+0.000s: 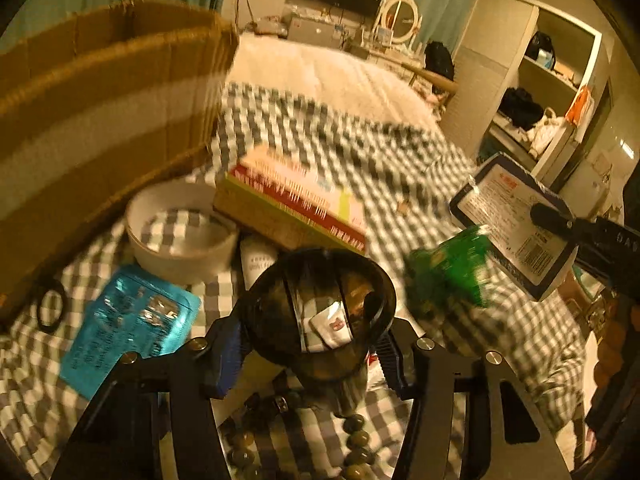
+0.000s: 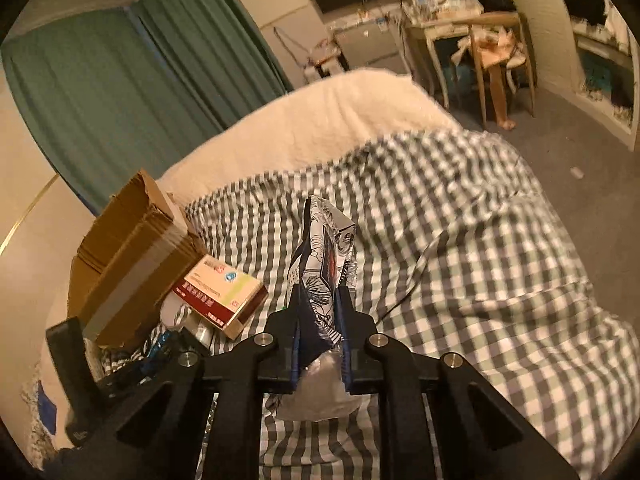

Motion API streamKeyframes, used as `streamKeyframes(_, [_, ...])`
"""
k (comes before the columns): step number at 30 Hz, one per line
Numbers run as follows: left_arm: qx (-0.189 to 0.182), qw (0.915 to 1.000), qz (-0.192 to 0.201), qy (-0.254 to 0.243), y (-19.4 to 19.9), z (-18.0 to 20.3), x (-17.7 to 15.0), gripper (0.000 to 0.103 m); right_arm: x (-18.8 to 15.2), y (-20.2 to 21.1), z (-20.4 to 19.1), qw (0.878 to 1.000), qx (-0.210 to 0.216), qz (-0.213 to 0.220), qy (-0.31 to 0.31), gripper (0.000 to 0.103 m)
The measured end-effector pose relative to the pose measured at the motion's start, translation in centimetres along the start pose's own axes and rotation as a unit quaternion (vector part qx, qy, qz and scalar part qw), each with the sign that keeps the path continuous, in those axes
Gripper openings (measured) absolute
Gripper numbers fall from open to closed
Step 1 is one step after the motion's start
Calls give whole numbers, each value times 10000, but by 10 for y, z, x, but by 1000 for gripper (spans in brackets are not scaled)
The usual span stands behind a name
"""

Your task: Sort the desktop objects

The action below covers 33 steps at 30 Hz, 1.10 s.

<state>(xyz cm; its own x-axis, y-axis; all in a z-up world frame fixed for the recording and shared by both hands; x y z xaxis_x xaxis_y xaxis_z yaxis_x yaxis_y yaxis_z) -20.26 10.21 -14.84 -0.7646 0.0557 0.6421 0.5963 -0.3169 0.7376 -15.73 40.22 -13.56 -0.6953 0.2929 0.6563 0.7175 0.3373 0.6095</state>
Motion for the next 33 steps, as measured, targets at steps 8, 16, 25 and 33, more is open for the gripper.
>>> streamKeyframes(8, [108, 9989, 404, -221, 49, 11, 12, 56, 0, 45, -9, 9995, -28, 320, -41, 13])
streamKeyframes(16, [183, 9955, 897, -229, 101, 0, 35, 55, -5, 59, -52, 9992, 35, 213, 326, 13])
streamKeyframes(25, [162, 9837, 1717, 502, 177, -79, 100, 55, 31, 42, -184, 9897, 767, 258, 1177, 13])
streamKeyframes(33, [706, 9776, 1704, 1015, 163, -176, 148, 55, 66, -36, -308, 9773, 1561, 94, 1431, 13])
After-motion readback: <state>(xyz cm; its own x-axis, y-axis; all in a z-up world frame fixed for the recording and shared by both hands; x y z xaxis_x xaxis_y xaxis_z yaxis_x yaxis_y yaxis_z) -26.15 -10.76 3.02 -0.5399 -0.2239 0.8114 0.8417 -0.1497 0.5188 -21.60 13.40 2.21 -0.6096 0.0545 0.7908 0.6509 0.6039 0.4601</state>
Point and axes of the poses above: each gripper's, at about its wrist camera, not at the fingertips, and y roughly against the way its jaws point, z to its right, x to its top, the point moved 5 cm from there along -y, roughly the way its jaws point, and after that the axes turned 2 degrees about x, right-handed, at the moved point
